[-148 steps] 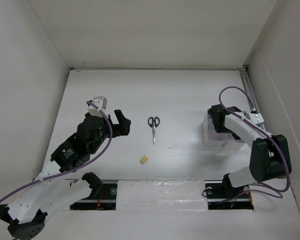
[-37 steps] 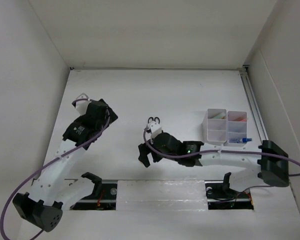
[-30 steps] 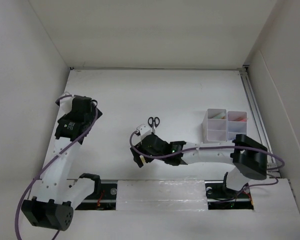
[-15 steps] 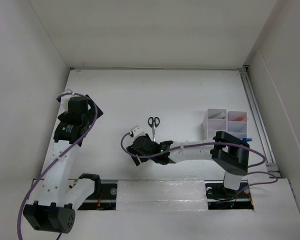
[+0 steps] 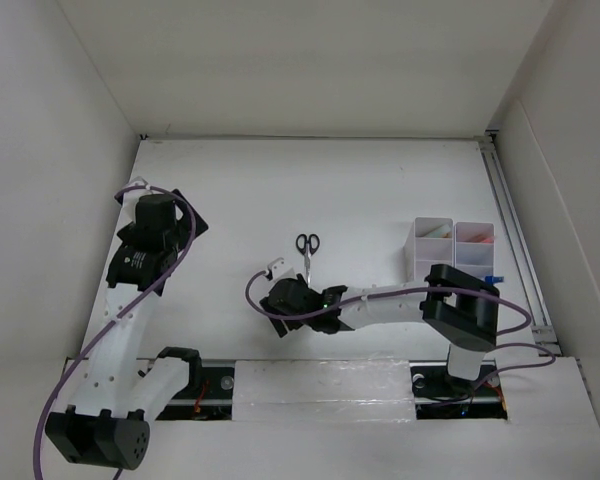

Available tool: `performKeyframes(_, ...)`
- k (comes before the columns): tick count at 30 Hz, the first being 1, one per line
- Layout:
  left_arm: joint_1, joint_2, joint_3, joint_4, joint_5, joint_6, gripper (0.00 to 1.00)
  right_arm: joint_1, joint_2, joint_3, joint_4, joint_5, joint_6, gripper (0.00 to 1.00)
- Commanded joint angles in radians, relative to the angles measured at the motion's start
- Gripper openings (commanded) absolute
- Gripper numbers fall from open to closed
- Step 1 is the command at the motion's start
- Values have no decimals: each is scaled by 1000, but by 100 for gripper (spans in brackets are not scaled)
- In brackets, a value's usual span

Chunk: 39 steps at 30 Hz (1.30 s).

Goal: Sort the stationery into containers
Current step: Pick up the stationery from the center of the board.

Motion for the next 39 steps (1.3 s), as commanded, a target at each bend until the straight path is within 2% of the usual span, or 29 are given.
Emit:
performKeyframes(1, -6, -25, -9, 27, 1, 14, 100, 23, -28, -22, -10, 6, 32, 75)
performKeyframes(3, -6, -25, -9, 27, 10, 14, 100, 23, -28, -22, -10, 6, 32, 74)
performKeyframes(4, -6, -25, -9, 27, 10, 14, 100, 23, -28, -22, -10, 6, 32, 68)
performKeyframes(5, -6, -25, -9, 27, 10, 14, 100, 23, -28, -22, -10, 6, 32, 68)
performKeyframes(6, -6, -25, -9, 27, 10, 14, 100, 23, -28, -22, -10, 6, 32, 61)
performKeyframes(7, -6, -25, -9, 27, 10, 14, 100, 32, -28, -22, -19, 6, 32, 59)
performKeyframes(10, -15, -34, -9, 27, 10, 14, 100, 32, -28, -22, -28, 15, 41, 59)
performKeyframes(12, -15, -34, -9, 27, 10, 14, 100, 32, -28, -13, -39, 15, 41, 55)
performKeyframes(13, -15, -34, -9, 27, 10, 14, 100, 32, -19, -13, -51, 15, 41, 48)
performKeyframes(15, -15, -34, -9, 27, 10, 14, 100, 41, -19, -13, -63, 33, 41, 40)
performKeyframes(16, -15, -34, -9, 27, 10, 14, 100, 41, -19, -13, -63, 33, 41, 28)
performKeyframes(18, -15, -34, -9, 27, 10, 14, 100, 41, -28, -13, -63, 33, 51, 15)
performKeyframes(20, -15, -34, -9, 27, 10, 14, 100, 41, -39, -13, -63, 33, 51, 3)
performKeyframes(21, -15, -34, -9, 27, 10, 14, 100, 41, -56, -13, -63, 33, 51, 0)
performKeyframes(24, -15, -34, -9, 27, 10, 14, 100, 41, -100, -4, -73, 33, 35, 0)
performKeyframes(34, -34, -53, -9, 27, 10, 14, 100, 23, -71, 44, -68, 44, 37, 0)
performKeyframes(37, -34, -53, -9, 27, 10, 14, 100, 12, -128, 34, -82, 104, 61, 0)
performKeyframes(39, -34, -53, -9, 27, 10, 14, 100, -37, -163, 34, -132, 141, 61, 0)
